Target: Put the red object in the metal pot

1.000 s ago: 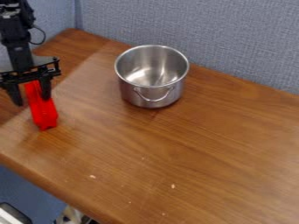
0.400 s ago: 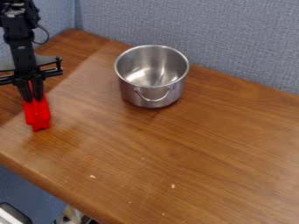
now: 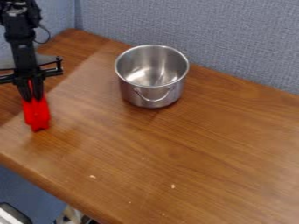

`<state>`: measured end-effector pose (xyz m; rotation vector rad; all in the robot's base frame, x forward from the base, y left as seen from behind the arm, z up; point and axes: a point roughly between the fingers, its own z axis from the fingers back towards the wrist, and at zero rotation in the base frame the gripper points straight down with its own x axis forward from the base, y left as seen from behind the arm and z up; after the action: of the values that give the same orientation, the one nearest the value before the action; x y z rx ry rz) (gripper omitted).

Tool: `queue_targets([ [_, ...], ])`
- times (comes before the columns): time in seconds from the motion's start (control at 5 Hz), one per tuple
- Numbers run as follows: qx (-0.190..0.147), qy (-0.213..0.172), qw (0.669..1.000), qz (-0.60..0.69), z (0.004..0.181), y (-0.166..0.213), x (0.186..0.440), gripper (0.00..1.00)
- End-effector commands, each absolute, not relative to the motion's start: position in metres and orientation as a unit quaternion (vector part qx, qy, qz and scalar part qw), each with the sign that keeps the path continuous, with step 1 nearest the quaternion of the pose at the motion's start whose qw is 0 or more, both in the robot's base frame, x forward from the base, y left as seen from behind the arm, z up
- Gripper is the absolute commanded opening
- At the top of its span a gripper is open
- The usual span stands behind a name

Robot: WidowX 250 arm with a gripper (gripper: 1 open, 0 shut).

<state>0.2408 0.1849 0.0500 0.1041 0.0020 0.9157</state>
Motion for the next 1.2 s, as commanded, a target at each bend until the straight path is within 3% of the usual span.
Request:
queue_targets([
  [0.0, 0.063, -0.021, 0.895, 0.44, 0.067, 0.19, 0.25, 0.0],
  [0.2, 0.063, -0.017, 0.897, 0.438, 0.073, 0.189, 0.254, 0.0],
  [0.4, 0.049, -0.019, 0.9, 0.432, 0.09, 0.181, 0.263, 0.0],
  [0.6, 0.024, -0.032, 0.906, 0.422, 0.12, 0.166, 0.275, 0.0],
  [0.8, 0.023, -0.029, 0.916, 0.4, 0.14, 0.134, 0.287, 0.0],
  [1.0, 0.001, -0.03, 0.917, 0.398, 0.139, 0.113, 0.315, 0.0],
])
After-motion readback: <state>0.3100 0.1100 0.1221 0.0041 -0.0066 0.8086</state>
